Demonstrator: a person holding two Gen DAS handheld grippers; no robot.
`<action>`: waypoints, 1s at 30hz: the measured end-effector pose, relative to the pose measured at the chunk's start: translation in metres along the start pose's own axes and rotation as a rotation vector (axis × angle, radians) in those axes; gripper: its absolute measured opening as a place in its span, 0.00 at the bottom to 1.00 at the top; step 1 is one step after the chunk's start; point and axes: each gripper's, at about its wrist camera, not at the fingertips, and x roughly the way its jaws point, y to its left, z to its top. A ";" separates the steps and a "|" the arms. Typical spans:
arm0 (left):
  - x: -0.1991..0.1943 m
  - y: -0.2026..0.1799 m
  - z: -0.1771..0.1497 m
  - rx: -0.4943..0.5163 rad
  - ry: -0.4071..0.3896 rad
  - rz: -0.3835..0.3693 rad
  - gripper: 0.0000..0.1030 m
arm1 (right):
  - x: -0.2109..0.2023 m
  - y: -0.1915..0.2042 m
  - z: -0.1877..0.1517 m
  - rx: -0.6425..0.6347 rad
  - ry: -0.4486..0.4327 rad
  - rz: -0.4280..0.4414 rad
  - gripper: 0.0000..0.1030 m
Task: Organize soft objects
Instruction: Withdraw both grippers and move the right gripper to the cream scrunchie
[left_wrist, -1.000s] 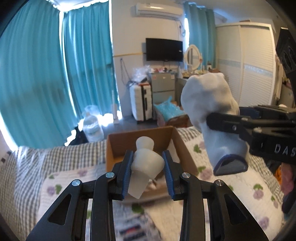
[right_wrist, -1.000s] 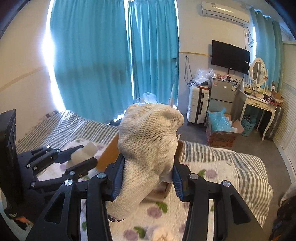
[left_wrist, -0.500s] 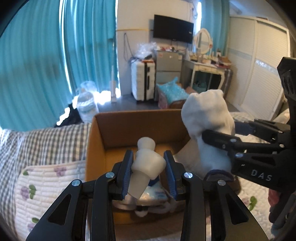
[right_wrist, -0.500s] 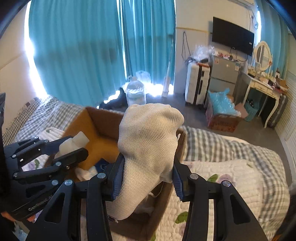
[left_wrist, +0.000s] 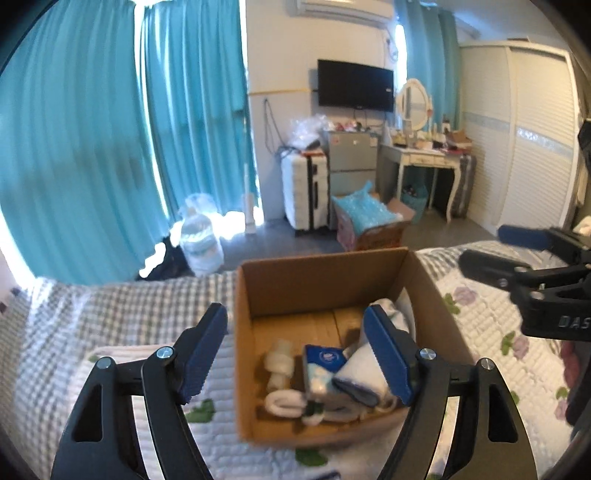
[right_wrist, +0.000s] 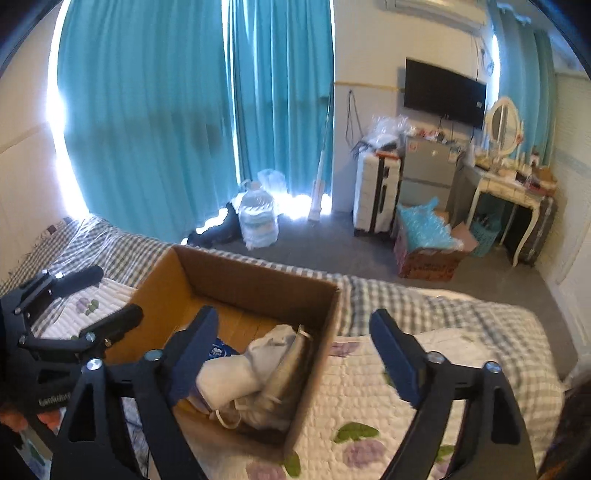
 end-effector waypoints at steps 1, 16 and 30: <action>-0.010 0.001 0.001 0.009 -0.005 0.004 0.76 | -0.014 0.002 0.000 -0.008 -0.013 -0.010 0.90; -0.193 -0.016 0.013 0.062 -0.154 0.011 1.00 | -0.212 0.053 -0.007 -0.148 -0.112 -0.028 1.00; -0.189 -0.001 -0.063 0.000 -0.049 0.036 1.00 | -0.179 0.075 -0.100 -0.149 0.017 -0.005 1.00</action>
